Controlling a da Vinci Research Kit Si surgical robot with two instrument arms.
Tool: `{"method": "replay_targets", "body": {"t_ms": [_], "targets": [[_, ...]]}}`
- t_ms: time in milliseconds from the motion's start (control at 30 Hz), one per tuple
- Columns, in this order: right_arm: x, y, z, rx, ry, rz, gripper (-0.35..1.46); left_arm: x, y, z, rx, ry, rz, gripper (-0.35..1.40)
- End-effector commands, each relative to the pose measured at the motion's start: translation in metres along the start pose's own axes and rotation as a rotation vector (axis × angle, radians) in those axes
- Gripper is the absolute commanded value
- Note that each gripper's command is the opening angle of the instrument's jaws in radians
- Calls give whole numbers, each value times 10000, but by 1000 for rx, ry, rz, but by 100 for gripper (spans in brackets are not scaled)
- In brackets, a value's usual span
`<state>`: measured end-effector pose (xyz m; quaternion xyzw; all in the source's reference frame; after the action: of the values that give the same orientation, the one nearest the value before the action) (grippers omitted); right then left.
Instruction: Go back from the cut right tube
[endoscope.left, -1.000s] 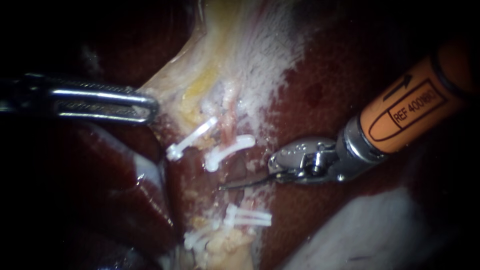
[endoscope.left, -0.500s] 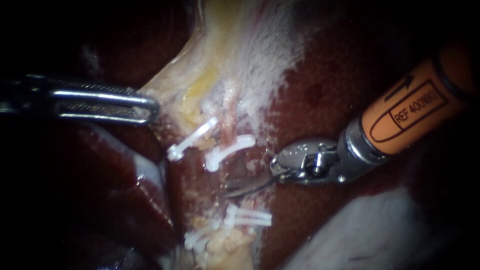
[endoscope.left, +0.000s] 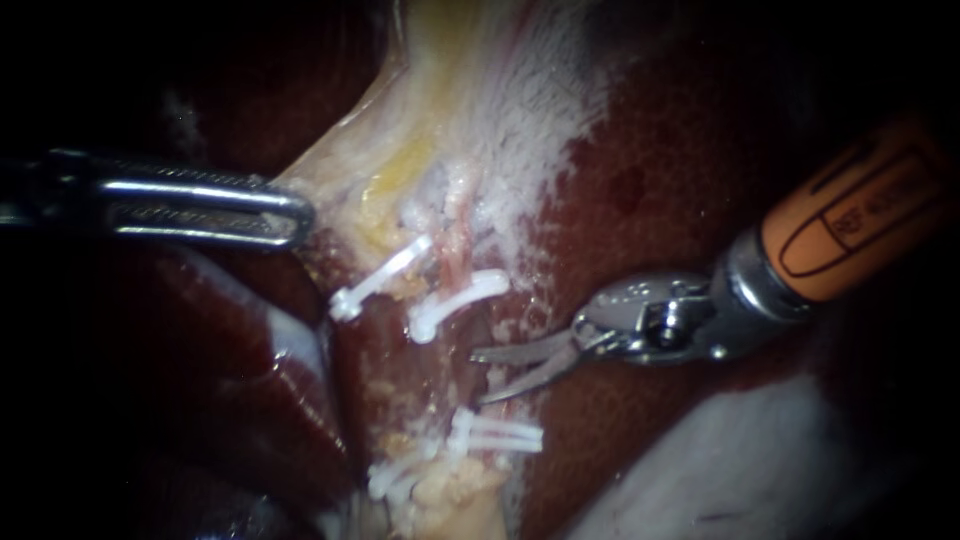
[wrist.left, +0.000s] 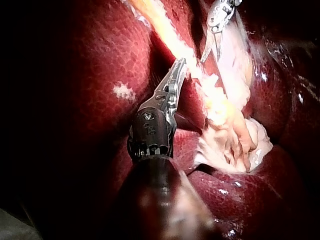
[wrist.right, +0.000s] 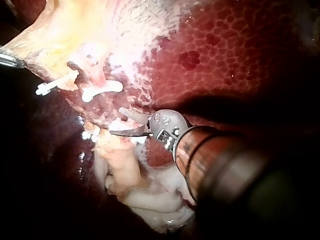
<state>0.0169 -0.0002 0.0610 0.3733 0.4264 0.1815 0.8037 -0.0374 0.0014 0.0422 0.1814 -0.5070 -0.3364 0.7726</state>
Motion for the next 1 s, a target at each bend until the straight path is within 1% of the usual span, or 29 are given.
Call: {"method": "replay_targets", "body": {"t_ms": [33,100,233,300,400,567,700,833,1000], "targets": [[0,0,-7,-5,5,-7,56,1,0,0,1,0,0,-35],[0,-1,-22,-18,15,-20,57,2,1,1,0,0,1,-35],[3,-1,-43,-37,28,-46,64,3,4,1,1,0,1,-35],[5,-1,-49,-48,34,-59,73,4,5,1,1,0,1,-35],[9,-1,-53,-60,39,-95,88,5,8,1,1,0,1,-35],[12,-2,-55,-62,40,-152,106,7,11,2,1,0,2,-35],[13,-2,-54,-64,41,-204,116,10,17,3,1,0,2,-35],[15,-2,-55,-68,42,-256,121,14,24,4,1,0,3,-35],[20,-2,-59,-81,47,-298,130,18,31,6,1,-3,4,-35]]}}
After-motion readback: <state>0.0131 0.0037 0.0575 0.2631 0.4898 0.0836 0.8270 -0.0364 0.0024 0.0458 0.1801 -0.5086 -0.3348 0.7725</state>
